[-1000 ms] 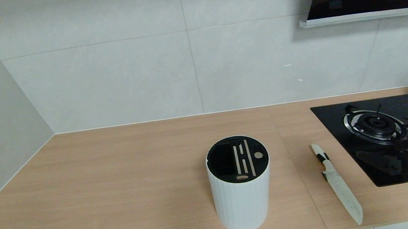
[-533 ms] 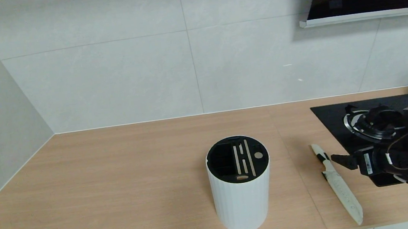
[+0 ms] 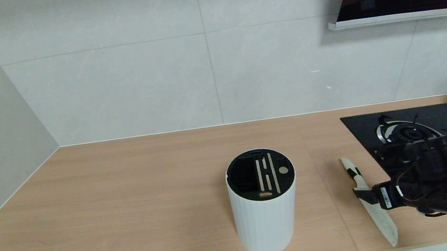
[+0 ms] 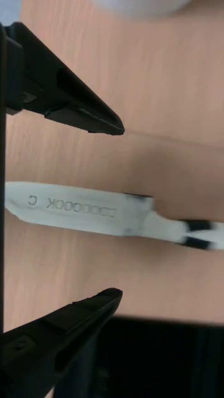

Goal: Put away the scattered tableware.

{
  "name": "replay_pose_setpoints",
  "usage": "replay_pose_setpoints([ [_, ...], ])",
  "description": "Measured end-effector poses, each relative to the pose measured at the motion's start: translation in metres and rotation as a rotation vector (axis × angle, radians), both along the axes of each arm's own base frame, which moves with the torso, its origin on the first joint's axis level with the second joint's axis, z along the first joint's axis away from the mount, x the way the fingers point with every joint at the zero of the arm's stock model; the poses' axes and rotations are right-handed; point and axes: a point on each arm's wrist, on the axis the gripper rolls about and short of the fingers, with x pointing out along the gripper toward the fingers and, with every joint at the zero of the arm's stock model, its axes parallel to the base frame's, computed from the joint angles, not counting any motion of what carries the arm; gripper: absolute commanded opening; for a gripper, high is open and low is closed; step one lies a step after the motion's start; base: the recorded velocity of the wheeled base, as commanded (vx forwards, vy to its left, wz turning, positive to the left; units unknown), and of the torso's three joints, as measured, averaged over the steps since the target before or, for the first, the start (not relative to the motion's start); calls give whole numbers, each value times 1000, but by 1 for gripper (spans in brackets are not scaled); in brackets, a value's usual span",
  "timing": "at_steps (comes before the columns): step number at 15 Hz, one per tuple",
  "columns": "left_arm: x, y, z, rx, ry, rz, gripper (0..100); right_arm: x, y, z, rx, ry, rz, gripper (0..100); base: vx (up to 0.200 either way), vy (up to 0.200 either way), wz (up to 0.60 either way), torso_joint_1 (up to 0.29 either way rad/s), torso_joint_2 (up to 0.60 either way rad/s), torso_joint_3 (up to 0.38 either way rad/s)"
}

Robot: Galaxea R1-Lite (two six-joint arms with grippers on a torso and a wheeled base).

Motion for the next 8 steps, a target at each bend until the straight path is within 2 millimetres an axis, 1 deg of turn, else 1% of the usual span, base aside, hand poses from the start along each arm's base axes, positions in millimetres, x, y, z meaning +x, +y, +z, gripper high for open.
replay_pose_setpoints([
  [3, 0, 0, 0, 0, 0, 0, 100, 4, 3, -14, -20, 28, -8, 100, 0, 0, 0, 0, 0, 0],
  [6, 0, 0, 0, 0, 0, 0, 100, 14, 5, -25, -38, -22, -39, 100, 0, 0, 0, 0, 0, 0],
  [8, 0, 0, 0, 0, 0, 0, 100, 20, 6, -36, -58, -39, -67, 100, 0, 0, 0, 0, 0, 0],
])
